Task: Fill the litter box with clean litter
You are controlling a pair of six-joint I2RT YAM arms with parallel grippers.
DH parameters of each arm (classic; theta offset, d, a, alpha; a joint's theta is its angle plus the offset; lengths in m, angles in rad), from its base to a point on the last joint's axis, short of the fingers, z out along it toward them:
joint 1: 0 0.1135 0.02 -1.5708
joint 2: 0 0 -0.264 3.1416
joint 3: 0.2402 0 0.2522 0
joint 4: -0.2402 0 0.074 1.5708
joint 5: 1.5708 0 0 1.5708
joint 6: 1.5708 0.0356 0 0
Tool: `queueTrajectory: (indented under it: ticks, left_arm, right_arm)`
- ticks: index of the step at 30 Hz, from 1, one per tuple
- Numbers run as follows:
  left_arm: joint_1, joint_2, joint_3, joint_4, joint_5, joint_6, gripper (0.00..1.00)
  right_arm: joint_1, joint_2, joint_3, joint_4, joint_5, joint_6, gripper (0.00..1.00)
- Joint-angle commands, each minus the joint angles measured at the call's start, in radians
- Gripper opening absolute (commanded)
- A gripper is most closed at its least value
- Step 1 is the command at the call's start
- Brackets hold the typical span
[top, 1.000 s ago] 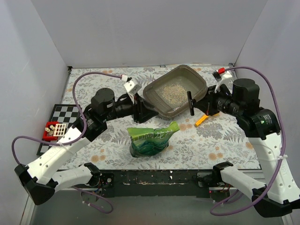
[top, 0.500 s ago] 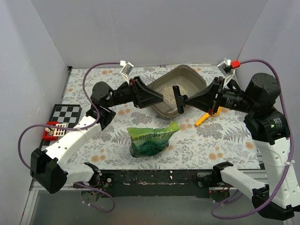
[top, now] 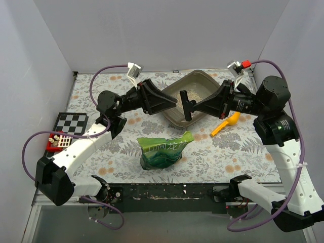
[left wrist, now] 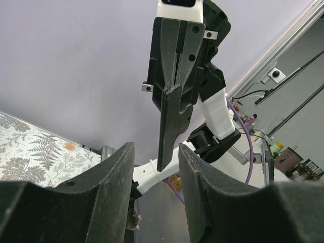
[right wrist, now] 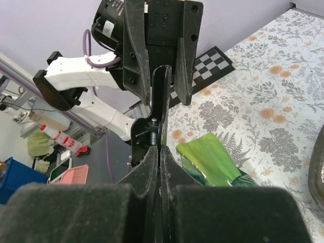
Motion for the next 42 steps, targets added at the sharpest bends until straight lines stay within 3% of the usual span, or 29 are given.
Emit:
queueTrajectory:
  ticks: [1,21,23,27,31,34,35,38,42]
  left_arm:
    - [0.005,-0.001,-0.007,0.041,-0.013,-0.011,0.39]
    - [0.005,0.022,0.007,0.090,-0.041,0.001,0.38]
    - [0.005,0.023,0.004,0.101,-0.036,-0.005,0.29]
    - [0.005,0.031,0.002,0.124,-0.029,-0.008,0.01]
    - [0.005,0.031,0.005,0.138,-0.023,-0.007,0.00]
    - [0.005,0.022,0.015,0.115,-0.020,0.016,0.00]
    - [0.005,0.019,0.021,0.100,-0.017,0.024,0.00]
    - [0.005,0.011,0.039,0.048,-0.003,0.047,0.00]
    - [0.005,-0.012,0.044,0.006,0.008,0.070,0.00]
  right_arm:
    - [0.003,-0.011,-0.041,0.128,-0.038,0.058,0.01]
    - [0.077,0.012,-0.150,0.246,-0.008,0.106,0.01]
    - [0.078,0.012,-0.153,0.254,-0.007,0.108,0.01]
    - [0.078,0.018,-0.151,0.257,-0.010,0.109,0.01]
    - [0.078,0.024,-0.150,0.231,-0.011,0.098,0.02]
    - [0.078,0.024,-0.121,0.153,0.008,0.046,0.31]
    - [0.078,0.024,-0.099,0.107,0.024,0.010,0.36]
    - [0.078,0.022,-0.021,-0.051,0.083,-0.108,0.48]
    - [0.078,0.022,0.056,-0.188,0.133,-0.236,0.53]
